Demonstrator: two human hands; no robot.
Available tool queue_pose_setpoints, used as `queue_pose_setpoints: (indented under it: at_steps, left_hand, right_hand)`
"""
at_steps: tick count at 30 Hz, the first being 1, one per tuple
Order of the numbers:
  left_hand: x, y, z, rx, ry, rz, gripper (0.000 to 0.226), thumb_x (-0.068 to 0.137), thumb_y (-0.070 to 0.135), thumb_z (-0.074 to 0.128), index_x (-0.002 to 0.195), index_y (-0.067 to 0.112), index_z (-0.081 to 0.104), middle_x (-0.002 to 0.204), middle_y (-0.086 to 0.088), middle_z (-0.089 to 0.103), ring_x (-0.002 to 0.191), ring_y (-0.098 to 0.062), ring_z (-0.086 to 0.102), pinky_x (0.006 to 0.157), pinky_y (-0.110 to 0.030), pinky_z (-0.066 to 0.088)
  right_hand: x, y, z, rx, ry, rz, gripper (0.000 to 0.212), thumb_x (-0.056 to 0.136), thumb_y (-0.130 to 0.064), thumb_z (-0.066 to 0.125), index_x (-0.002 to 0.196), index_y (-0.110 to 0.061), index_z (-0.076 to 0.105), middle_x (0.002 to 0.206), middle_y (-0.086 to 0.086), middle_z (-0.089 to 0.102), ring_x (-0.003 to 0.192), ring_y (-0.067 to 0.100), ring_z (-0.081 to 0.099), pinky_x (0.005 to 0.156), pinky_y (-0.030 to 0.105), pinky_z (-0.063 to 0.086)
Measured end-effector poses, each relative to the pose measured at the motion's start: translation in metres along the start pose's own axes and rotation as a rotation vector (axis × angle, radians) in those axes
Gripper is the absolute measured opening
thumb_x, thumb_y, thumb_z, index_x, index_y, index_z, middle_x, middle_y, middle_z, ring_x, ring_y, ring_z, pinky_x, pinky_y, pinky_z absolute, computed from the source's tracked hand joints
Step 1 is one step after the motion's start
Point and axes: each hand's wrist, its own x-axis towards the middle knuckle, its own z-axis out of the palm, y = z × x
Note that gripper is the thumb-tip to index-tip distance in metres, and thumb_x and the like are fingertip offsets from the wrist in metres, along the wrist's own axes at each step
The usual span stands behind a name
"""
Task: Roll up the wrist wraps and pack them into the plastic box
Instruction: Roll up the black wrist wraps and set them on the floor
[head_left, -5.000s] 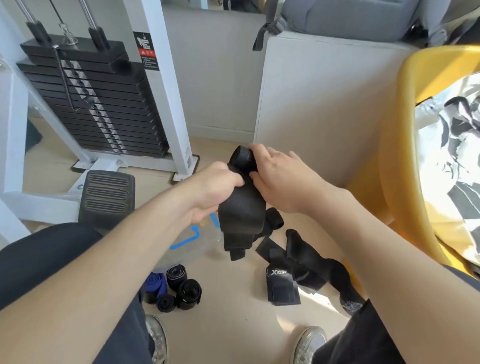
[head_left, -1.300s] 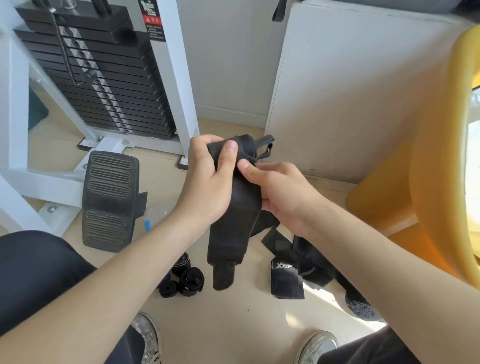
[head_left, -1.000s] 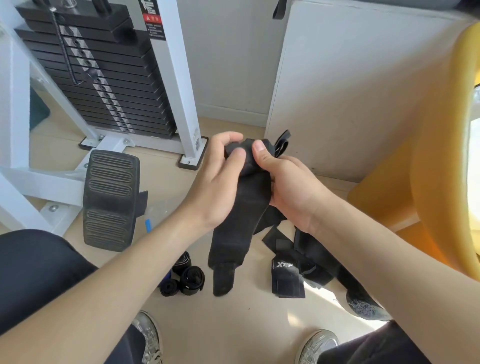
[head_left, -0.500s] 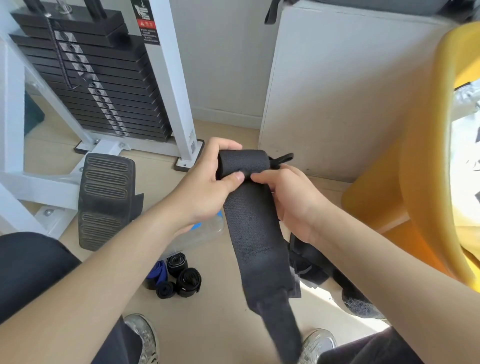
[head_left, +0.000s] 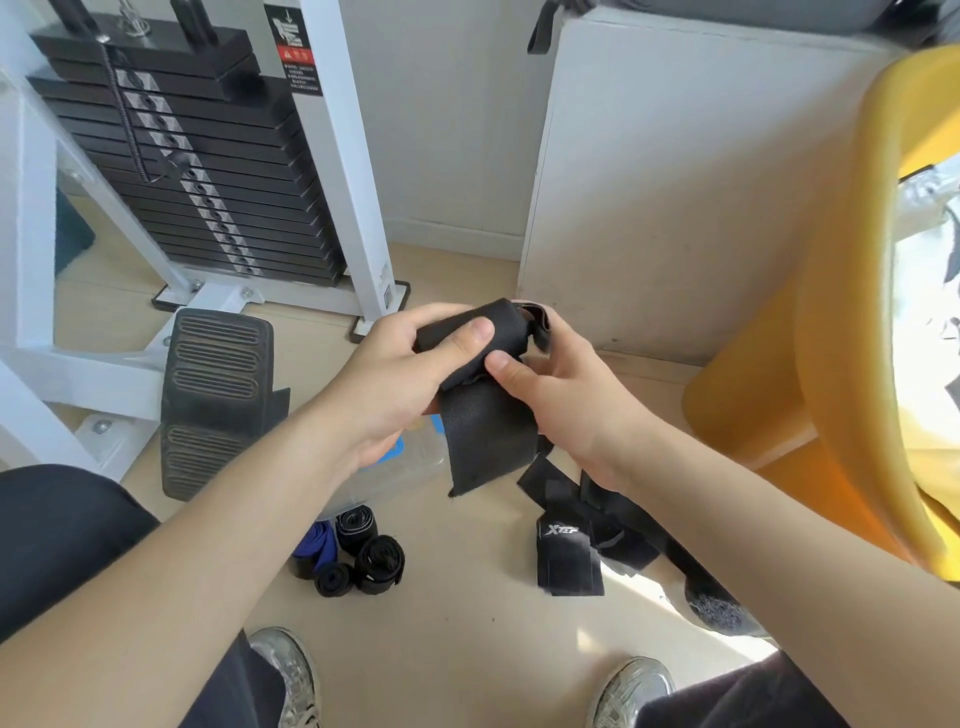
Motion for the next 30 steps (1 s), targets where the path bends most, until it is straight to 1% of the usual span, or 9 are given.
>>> queue_pose_setpoints:
  at_steps: [6, 9, 13, 16, 19, 22, 24, 26, 30]
  left_hand:
    - [0.000, 0.003, 0.002, 0.178, 0.215, 0.044, 0.031, 0.085, 0.033, 0.093, 0.110, 0.027, 0.075, 0.101, -0.001, 0.081, 0.092, -0.019, 0.079, 0.081, -0.042, 0.064]
    - [-0.003, 0.008, -0.003, 0.385, 0.140, 0.174, 0.042, 0.079, 0.048, 0.080, 0.119, 0.043, 0.069, 0.105, 0.017, 0.074, 0.089, -0.001, 0.072, 0.070, -0.033, 0.064]
    - [-0.007, 0.008, -0.016, 0.620, -0.170, 0.253, 0.081, 0.083, 0.051, 0.081, 0.155, 0.057, 0.042, 0.151, 0.032, 0.051, 0.131, 0.011, 0.055, 0.100, -0.028, 0.057]
    - [-0.005, 0.012, -0.027, 0.653, -0.285, 0.232, 0.089, 0.080, 0.065, 0.081, 0.157, 0.053, 0.038, 0.151, 0.031, 0.050, 0.135, 0.010, 0.052, 0.106, -0.012, 0.046]
    - [-0.002, 0.011, -0.029, 0.668, -0.252, 0.237, 0.091, 0.066, 0.066, 0.092, 0.145, 0.051, 0.049, 0.140, 0.023, 0.061, 0.132, 0.000, 0.058, 0.110, -0.030, 0.052]
    - [-0.001, 0.006, -0.025, 0.722, -0.188, 0.301, 0.099, 0.049, 0.058, 0.105, 0.135, 0.052, 0.058, 0.134, 0.025, 0.067, 0.130, 0.003, 0.062, 0.113, -0.031, 0.052]
    - [-0.003, 0.005, -0.023, 0.761, -0.193, 0.329, 0.105, 0.045, 0.055, 0.108, 0.137, 0.052, 0.058, 0.134, 0.028, 0.067, 0.130, 0.009, 0.059, 0.110, -0.014, 0.047]
    - [-0.004, 0.006, -0.023, 0.811, -0.210, 0.345, 0.108, 0.044, 0.051, 0.110, 0.137, 0.052, 0.057, 0.134, 0.027, 0.065, 0.129, 0.007, 0.058, 0.104, -0.009, 0.047]
    - [-0.006, 0.009, -0.023, 0.860, -0.236, 0.343, 0.099, 0.047, 0.046, 0.111, 0.132, 0.046, 0.059, 0.128, 0.019, 0.070, 0.122, -0.004, 0.065, 0.105, -0.035, 0.057]
  right_hand:
    - [0.003, 0.005, 0.004, -0.091, 0.035, 0.085, 0.018, 0.110, -0.016, 0.063, 0.125, -0.023, 0.070, 0.116, 0.009, 0.080, 0.110, 0.025, 0.077, 0.101, 0.050, 0.062]
    - [0.003, 0.004, 0.002, -0.090, 0.009, 0.099, 0.013, 0.109, -0.020, 0.065, 0.119, -0.020, 0.074, 0.109, 0.010, 0.082, 0.105, 0.028, 0.080, 0.096, 0.049, 0.065]
    - [0.004, 0.000, -0.006, -0.066, -0.014, 0.120, 0.016, 0.109, -0.023, 0.066, 0.113, -0.016, 0.079, 0.101, 0.006, 0.084, 0.099, 0.028, 0.082, 0.093, 0.048, 0.066]
    - [0.004, 0.001, -0.008, -0.145, 0.015, 0.127, 0.022, 0.107, -0.029, 0.070, 0.106, -0.010, 0.081, 0.096, 0.009, 0.084, 0.099, 0.034, 0.080, 0.092, 0.052, 0.065]
    - [0.008, -0.003, -0.010, -0.395, -0.007, 0.043, 0.020, 0.106, -0.022, 0.067, 0.103, -0.006, 0.080, 0.087, 0.010, 0.083, 0.080, 0.024, 0.079, 0.080, 0.047, 0.064]
    - [0.013, -0.010, -0.017, -0.754, -0.041, -0.072, 0.017, 0.099, -0.015, 0.069, 0.086, -0.007, 0.076, 0.061, -0.002, 0.068, 0.057, 0.012, 0.052, 0.064, 0.033, 0.049]
    - [0.015, -0.015, -0.021, -0.821, -0.041, -0.078, 0.017, 0.097, -0.015, 0.071, 0.082, -0.010, 0.077, 0.061, -0.005, 0.069, 0.061, 0.015, 0.060, 0.066, 0.032, 0.050]
    - [0.015, -0.016, -0.023, -0.847, -0.039, -0.083, 0.015, 0.097, -0.017, 0.070, 0.089, -0.010, 0.081, 0.078, 0.005, 0.079, 0.082, 0.027, 0.073, 0.078, 0.039, 0.059]
    - [0.013, -0.010, -0.020, -0.919, -0.021, -0.127, 0.016, 0.099, -0.017, 0.066, 0.096, -0.008, 0.079, 0.086, 0.011, 0.079, 0.090, 0.033, 0.072, 0.083, 0.044, 0.059]
